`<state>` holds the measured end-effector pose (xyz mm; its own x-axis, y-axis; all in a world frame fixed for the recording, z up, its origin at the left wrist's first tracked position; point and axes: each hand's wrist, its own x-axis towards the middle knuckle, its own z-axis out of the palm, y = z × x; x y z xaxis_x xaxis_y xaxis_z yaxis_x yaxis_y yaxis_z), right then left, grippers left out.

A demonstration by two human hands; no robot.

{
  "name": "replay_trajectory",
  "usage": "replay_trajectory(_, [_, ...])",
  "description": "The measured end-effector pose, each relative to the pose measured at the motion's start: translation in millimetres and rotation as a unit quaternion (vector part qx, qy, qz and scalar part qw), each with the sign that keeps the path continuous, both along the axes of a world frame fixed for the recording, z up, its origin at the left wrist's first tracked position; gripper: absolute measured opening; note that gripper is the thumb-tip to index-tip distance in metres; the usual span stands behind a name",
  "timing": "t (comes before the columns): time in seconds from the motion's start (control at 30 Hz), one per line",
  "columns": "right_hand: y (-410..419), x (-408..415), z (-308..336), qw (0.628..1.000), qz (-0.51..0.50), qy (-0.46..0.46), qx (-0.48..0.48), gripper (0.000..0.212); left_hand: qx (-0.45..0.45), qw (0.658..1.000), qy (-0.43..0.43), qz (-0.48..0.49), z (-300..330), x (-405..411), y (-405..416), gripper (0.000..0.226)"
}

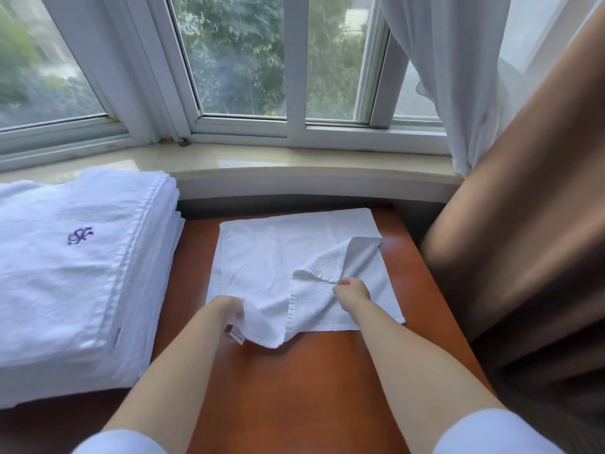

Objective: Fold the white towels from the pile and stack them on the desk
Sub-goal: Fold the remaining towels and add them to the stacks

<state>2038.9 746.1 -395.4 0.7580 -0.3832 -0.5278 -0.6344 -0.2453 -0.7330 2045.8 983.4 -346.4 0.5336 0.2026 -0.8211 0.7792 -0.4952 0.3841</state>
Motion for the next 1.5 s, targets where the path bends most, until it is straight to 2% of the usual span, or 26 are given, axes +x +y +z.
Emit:
replay_trajectory(0.1, [6, 15, -2, 1.000, 0.009, -0.009, 0.008, 0.042, 0.001, 1.000, 0.014, 0.022, 2, 6, 4, 0.022])
replay_trajectory(0.17, [9, 26, -1, 1.000, 0.012, -0.011, 0.002, 0.044, -0.010, 0.999, 0.025, 0.037, 0, 14, 7, 0.017])
replay_trajectory(0.33, [16, 46, -7, 0.994, 0.048, 0.071, -0.061, 0.032, -0.044, 0.995, 0.057, 0.064, -11, 32, 10, 0.007])
replay_trajectory(0.47, [12, 61, -4, 0.998, -0.050, -0.011, -0.038, 0.007, -0.049, 0.993, 0.052, 0.091, -9, 47, 10, 0.009])
replay_trajectory(0.53, [5, 81, 16, 0.994, -0.079, -0.051, -0.049, 0.007, -0.144, 0.975, -0.029, 0.165, 4, 76, 11, 0.011])
replay_trajectory(0.57, [1, 95, 31, 0.990, -0.098, -0.083, -0.058, 0.010, -0.195, 0.952, -0.095, 0.215, 15, 96, 12, 0.011])
replay_trajectory(0.63, [-7, 121, 71, 0.965, -0.152, -0.193, -0.088, 0.018, -0.258, 0.886, -0.262, 0.283, 48, 136, 13, 0.010])
replay_trajectory(0.7, [-19, 137, 111, 0.917, -0.212, -0.305, -0.143, 0.019, -0.267, 0.817, -0.402, 0.315, 82, 165, 16, 0.012])
replay_trajectory(0.77, [-33, 137, 131, 0.884, -0.241, -0.359, -0.177, 0.020, -0.241, 0.780, -0.473, 0.332, 95, 178, 25, 0.021])
replay_trajectory(0.8, [-38, 132, 131, 0.878, -0.253, -0.363, -0.182, 0.022, -0.212, 0.781, -0.484, 0.333, 91, 178, 29, 0.027])
replay_trajectory(0.83, [-42, 122, 125, 0.879, -0.265, -0.353, -0.180, 0.023, -0.167, 0.798, -0.475, 0.331, 78, 173, 35, 0.032])
replay_trajectory(0.93, [-46, 76, 77, 0.905, -0.276, -0.282, -0.158, 0.026, -0.047, 0.874, -0.381, 0.298, 4, 131, 49, 0.030])
replay_trajectory(1.0, [-48, 41, 40, 0.931, -0.277, -0.189, -0.145, 0.029, -0.016, 0.912, -0.299, 0.280, -46, 92, 58, 0.026])
replay_trajectory(1.1, [-53, 3, -2, 0.946, -0.302, -0.042, -0.111, 0.037, 0.006, 0.940, -0.215, 0.266, -89, 48, 64, 0.039])
replay_trajectory(1.17, [-59, -8, -10, 0.946, -0.309, 0.040, -0.090, 0.042, 0.006, 0.946, -0.193, 0.262, -98, 30, 64, 0.043])
replay_trajectory(1.23, [-63, -12, -10, 0.955, -0.282, 0.064, -0.066, 0.043, -0.005, 0.941, -0.218, 0.258, -95, 24, 64, 0.035])
replay_trajectory(1.33, [-62, -9, 0, 0.948, -0.295, -0.044, -0.112, 0.046, -0.027, 0.910, -0.315, 0.268, -78, 21, 63, 0.018])
replay_trajectory(1.4, [-57, -12, 2, 0.934, -0.312, -0.088, -0.153, 0.048, 0.001, 0.892, -0.351, 0.286, -75, 17, 60, 0.015])
replay_trajectory(1.43, [-54, -16, -1, 0.935, -0.310, -0.077, -0.158, 0.048, 0.026, 0.897, -0.343, 0.279, -77, 12, 59, 0.016])
replay_trajectory(1.5, [-51, -26, -10, 0.945, -0.293, -0.014, -0.142, 0.047, 0.071, 0.931, -0.278, 0.227, -84, 3, 57, 0.026])
